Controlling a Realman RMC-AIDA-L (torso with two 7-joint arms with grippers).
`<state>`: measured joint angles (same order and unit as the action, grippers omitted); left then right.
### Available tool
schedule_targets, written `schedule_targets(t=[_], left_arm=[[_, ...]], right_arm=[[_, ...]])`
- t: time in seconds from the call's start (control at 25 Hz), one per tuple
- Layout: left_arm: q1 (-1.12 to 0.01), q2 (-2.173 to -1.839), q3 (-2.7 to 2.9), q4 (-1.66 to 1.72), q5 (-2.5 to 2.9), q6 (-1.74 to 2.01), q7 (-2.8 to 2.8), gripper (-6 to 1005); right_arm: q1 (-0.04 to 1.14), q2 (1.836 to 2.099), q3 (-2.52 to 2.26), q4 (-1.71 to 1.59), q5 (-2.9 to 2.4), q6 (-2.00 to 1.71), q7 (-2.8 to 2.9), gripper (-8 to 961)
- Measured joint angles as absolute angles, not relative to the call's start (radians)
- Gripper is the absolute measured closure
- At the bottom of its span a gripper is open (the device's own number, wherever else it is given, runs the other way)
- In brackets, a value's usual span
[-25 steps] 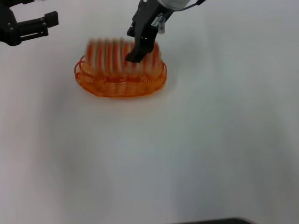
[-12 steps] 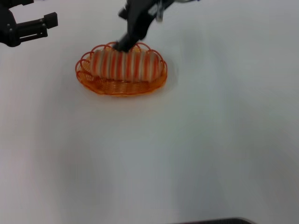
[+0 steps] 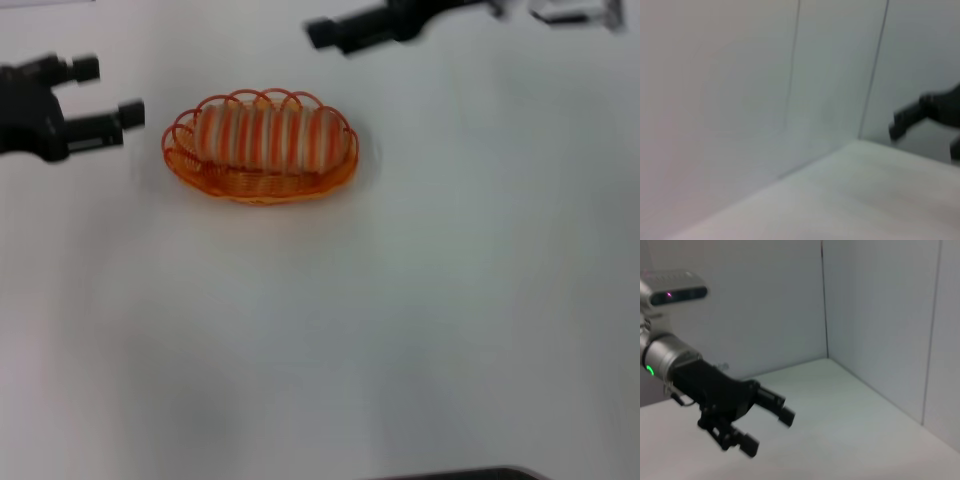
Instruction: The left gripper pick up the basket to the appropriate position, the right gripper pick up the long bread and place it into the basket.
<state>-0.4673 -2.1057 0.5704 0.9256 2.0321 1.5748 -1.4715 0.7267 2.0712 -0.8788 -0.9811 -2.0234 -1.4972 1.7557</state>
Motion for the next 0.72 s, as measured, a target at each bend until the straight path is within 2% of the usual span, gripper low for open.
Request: schedule_targets(t=[0.2, 0.44, 0.72], left_arm=[[-0.451, -2.118, 0.575, 0.92, 2.09, 1.598, -1.474, 153], [-0.433, -2.122, 0.562, 0.918, 2.093, 1.638, -1.479, 153], [-0.436, -2.124, 0.569, 0.906, 2.098, 1.639, -1.491, 153]], right_arm=[[0.562, 2.07, -0.818, -0.98, -1.967, -1.528, 1.647, 68], [0.4, 2.084, -0.751, -0.974, -1.922, -1.595, 1.481, 68], [0.311, 2.086, -0.758, -0.944, -1.921, -1.637, 1.357, 68]])
